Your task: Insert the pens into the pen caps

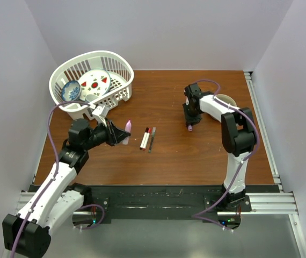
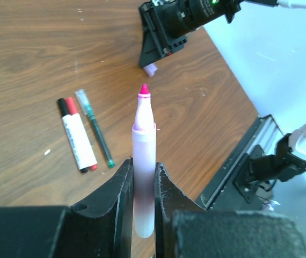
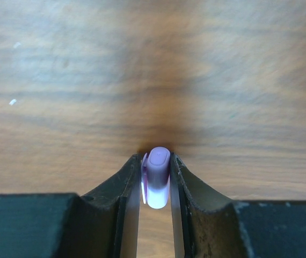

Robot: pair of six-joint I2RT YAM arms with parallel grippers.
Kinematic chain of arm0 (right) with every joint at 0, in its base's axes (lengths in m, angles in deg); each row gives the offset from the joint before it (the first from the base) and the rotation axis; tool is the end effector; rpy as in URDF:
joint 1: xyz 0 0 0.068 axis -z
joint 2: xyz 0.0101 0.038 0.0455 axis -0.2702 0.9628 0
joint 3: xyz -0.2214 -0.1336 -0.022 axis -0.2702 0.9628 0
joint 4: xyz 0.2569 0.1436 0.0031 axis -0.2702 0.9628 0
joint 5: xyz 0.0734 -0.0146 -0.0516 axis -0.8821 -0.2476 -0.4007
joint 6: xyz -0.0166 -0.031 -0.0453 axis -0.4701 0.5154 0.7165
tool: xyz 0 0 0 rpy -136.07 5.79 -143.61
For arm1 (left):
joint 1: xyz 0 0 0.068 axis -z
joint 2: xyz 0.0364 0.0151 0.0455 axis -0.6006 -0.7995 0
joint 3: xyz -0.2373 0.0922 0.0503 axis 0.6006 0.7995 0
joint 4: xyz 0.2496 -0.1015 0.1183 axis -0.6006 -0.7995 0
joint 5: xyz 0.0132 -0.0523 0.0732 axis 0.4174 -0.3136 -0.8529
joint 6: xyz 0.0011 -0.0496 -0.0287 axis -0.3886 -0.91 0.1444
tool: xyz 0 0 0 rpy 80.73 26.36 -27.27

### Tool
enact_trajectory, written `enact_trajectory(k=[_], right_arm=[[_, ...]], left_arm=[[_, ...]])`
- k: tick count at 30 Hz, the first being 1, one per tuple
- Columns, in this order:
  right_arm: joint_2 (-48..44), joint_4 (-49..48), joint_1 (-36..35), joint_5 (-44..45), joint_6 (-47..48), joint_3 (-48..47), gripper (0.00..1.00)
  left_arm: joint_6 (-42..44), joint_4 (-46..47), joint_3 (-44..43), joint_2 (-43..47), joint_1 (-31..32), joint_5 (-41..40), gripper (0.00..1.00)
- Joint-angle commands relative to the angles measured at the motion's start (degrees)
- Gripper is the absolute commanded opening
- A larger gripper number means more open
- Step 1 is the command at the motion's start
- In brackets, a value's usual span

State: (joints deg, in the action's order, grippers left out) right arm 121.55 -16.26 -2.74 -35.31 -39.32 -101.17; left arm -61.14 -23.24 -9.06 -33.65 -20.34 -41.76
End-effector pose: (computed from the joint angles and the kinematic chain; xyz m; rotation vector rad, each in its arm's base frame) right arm 0.4175 0.1365 0.1327 -0.1289 2.7953 0.0521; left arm 0.2180 -0.0875 0.2599 0.2151 1.9357 -1.0514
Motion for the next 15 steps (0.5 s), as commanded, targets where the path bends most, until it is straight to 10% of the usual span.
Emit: enact_trajectory(k=[1, 15], right_arm=[[-2.86, -5.75, -0.57, -7.72, -4.55, 6.49, 0.0], [-27.99, -64.92, -4.43, -37.25, -34.77, 32.07, 0.0]], left_arm=[[-5.72, 11.27, 1.76, -2.49, 0.3, 6.48, 0.0], [-25.68, 48.7, 11.17, -13.65, 2.84, 17.73, 0.0]])
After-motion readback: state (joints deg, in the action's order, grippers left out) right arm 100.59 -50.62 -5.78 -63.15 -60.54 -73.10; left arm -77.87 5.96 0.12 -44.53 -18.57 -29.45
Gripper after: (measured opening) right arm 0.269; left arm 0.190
